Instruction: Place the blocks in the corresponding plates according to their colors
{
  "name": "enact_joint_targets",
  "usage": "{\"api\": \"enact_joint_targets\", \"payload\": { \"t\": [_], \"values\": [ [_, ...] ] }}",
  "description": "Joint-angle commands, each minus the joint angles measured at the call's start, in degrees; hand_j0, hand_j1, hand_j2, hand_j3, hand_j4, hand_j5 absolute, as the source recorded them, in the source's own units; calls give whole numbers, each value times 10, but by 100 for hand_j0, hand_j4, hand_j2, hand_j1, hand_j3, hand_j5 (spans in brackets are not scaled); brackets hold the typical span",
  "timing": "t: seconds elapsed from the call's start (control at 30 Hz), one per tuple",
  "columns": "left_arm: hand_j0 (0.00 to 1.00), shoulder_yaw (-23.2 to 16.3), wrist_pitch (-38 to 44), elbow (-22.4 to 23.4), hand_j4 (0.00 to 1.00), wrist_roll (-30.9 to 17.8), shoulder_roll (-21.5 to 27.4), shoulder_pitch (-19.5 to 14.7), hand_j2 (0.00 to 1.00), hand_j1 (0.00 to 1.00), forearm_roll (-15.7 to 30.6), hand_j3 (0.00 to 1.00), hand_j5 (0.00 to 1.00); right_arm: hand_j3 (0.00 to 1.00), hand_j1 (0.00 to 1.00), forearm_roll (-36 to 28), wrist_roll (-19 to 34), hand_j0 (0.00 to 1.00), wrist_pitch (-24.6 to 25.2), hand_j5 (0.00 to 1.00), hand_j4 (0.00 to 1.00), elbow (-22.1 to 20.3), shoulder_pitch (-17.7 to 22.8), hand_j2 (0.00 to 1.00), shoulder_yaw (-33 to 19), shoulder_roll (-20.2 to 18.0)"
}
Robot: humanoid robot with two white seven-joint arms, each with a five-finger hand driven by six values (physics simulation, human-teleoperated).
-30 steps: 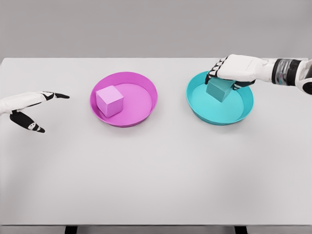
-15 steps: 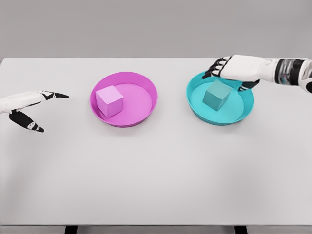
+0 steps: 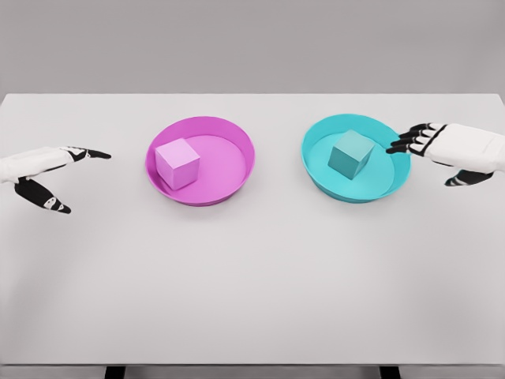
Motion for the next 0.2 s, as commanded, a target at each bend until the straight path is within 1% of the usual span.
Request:
{"api": "enact_joint_targets", "payload": {
  "t": [0.0,0.17],
  "values": [
    [100,0,1,0,100,0,1,0,100,100,4,100,100,100,100,-4,-4,100,0,100,100,-5,0,100,-1,-9],
    [100,0,1,0,100,0,1,0,100,100,4,100,100,100,100,-4,-4,100,0,100,100,-5,2,100,1,-9]
  ]
}}
